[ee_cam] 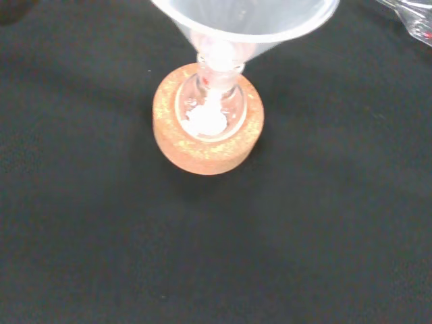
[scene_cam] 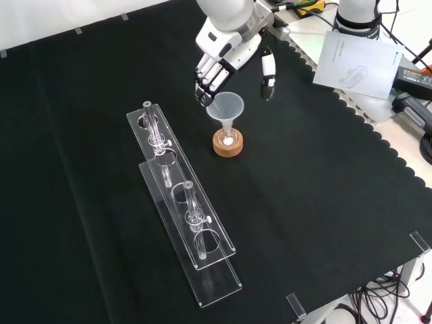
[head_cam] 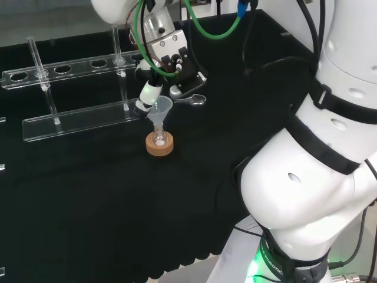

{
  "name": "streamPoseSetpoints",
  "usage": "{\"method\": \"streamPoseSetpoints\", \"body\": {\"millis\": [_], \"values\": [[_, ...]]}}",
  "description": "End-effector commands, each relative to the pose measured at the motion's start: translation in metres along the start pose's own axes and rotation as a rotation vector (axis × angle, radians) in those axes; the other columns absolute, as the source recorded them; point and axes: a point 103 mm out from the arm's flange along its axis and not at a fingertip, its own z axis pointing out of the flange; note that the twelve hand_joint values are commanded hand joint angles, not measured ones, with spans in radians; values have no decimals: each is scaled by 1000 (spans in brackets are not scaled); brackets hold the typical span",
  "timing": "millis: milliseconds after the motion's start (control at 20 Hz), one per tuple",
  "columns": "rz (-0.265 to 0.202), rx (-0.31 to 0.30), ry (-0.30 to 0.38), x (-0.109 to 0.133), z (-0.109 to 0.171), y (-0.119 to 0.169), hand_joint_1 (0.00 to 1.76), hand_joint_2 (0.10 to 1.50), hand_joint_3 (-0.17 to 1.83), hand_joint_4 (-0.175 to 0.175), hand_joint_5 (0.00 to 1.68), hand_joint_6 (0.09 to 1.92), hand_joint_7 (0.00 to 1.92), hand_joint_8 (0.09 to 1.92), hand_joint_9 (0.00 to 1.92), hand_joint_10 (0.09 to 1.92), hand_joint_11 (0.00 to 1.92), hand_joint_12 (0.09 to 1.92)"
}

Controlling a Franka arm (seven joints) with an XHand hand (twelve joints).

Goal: Remove the funnel from the round-bottom flask.

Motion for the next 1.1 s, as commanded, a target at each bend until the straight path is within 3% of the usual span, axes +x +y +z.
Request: {"method": "streamPoseSetpoints", "body": {"millis": [50, 1100], "values": [[12, 23, -47, -1, 11, 13, 553, 660, 252, 2, 69, 87, 0, 308, 37, 827, 237, 1512], [28, 67, -32, -15, 26, 32, 533, 673, 221, 4, 49, 87, 0, 196, 0, 810, 203, 1522]]}}
